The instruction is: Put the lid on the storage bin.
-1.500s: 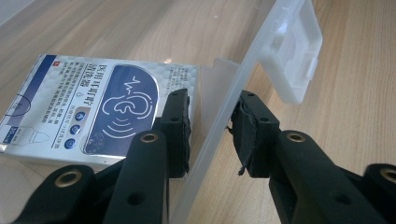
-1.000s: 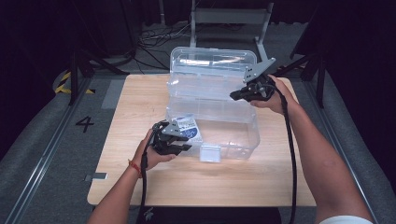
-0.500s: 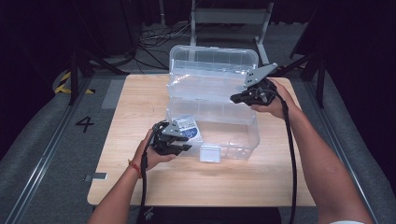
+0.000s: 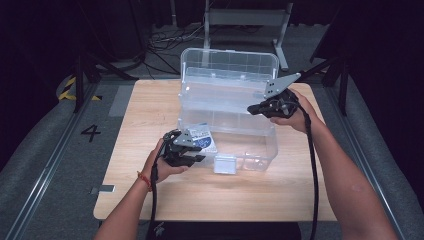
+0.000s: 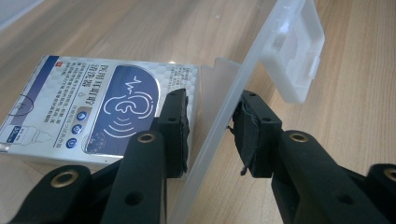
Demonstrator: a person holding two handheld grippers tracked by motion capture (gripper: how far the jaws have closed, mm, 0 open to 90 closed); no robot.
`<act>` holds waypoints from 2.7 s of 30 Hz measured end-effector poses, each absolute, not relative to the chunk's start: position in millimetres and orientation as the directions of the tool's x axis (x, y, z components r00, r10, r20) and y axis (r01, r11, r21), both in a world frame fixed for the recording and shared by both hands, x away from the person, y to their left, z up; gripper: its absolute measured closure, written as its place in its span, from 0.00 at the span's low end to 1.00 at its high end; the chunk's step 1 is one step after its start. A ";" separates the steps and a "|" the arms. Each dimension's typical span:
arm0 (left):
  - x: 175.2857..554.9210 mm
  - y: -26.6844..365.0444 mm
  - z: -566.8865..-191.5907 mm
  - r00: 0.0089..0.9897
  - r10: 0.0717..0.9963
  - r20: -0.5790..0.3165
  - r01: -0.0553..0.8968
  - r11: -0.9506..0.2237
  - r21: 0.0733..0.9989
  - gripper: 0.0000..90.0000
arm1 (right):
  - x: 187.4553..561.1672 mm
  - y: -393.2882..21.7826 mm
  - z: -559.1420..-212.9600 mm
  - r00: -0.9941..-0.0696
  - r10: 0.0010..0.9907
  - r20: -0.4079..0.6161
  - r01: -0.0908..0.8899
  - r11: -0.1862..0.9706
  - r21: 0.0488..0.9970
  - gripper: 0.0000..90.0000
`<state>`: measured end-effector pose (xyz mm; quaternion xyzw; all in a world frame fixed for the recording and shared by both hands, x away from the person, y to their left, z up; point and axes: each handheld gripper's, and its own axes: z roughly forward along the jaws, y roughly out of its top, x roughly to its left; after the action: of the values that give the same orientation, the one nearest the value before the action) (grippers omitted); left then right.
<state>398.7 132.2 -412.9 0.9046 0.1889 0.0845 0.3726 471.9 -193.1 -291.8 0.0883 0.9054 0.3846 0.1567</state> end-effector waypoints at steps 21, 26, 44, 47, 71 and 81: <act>395.8 128.9 -412.9 0.907 0.418 0.048 0.273 -0.671 0.690 0.69 | 455.8 -199.3 -301.0 -0.934 0.282 -0.221 0.024 0.665 0.746 0.99; 395.3 127.5 -411.8 0.905 0.421 0.060 0.274 -0.687 0.673 0.68 | 453.4 -200.4 -302.5 -0.935 0.279 -0.218 0.022 0.661 0.750 0.99; 388.3 130.8 -402.4 0.894 0.443 0.060 0.290 -0.677 0.676 0.68 | 445.6 -202.8 -307.3 -0.936 0.278 -0.215 0.009 0.631 0.776 0.99; 384.0 137.2 -394.0 0.887 0.459 0.059 0.292 -0.655 0.697 0.67 | 445.0 -203.5 -307.3 -0.935 0.279 -0.218 0.008 0.632 0.775 0.99; 399.7 176.1 -315.7 0.844 0.535 0.018 0.256 -0.432 0.865 0.84 | 439.1 -202.2 -308.7 -0.929 0.275 -0.249 -0.011 0.650 0.760 0.99; 418.4 173.7 -303.7 0.823 0.567 0.026 0.238 -0.386 0.891 0.93 | 436.1 -203.4 -310.8 -0.931 0.271 -0.245 -0.012 0.646 0.763 0.99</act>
<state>418.4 173.7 -303.7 0.8158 0.2466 0.1660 0.4960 436.1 -203.4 -310.8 0.0727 0.8909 0.4144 0.1712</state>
